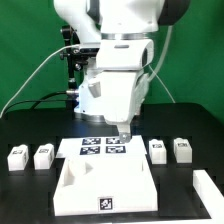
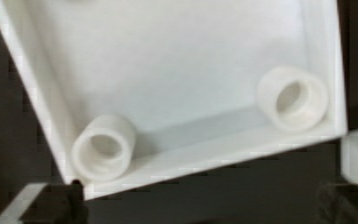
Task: Assemble one leg
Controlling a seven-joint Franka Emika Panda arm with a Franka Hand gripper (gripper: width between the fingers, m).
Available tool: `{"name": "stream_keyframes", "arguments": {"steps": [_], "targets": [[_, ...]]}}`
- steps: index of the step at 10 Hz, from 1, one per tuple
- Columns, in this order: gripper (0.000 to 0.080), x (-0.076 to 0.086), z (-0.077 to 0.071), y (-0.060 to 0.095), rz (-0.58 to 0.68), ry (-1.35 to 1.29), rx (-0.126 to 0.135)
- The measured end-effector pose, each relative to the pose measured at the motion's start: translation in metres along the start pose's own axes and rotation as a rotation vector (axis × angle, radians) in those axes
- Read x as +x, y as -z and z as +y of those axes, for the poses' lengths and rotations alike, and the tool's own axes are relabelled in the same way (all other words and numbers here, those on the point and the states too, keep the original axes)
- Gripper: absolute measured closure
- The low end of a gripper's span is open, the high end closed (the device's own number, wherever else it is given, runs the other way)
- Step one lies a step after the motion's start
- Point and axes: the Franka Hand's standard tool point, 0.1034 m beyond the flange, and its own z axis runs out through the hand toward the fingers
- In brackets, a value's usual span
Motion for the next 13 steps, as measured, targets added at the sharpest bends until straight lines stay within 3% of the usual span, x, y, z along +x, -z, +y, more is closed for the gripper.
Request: {"name": "stream_keyframes", "arguments": {"steps": [1, 6, 7, 9, 11, 13], "targets": [[0.015, -0.007, -0.006, -0.004, 0.0, 0.114, 0.003], [0.015, -0.009, -0.007, -0.005, -0.001, 0.136, 0.007], [0.015, -0.014, -0.017, -0.013, 0.003, 0.154, -0.001], [0.015, -0.033, -0.046, -0.04, 0.009, 0.166, 0.011], [0.015, -0.039, -0.052, -0.07, 0.024, 0.144, 0.014], [0.015, -0.041, -0.055, -0.084, 0.031, 0.136, 0.018]]}}
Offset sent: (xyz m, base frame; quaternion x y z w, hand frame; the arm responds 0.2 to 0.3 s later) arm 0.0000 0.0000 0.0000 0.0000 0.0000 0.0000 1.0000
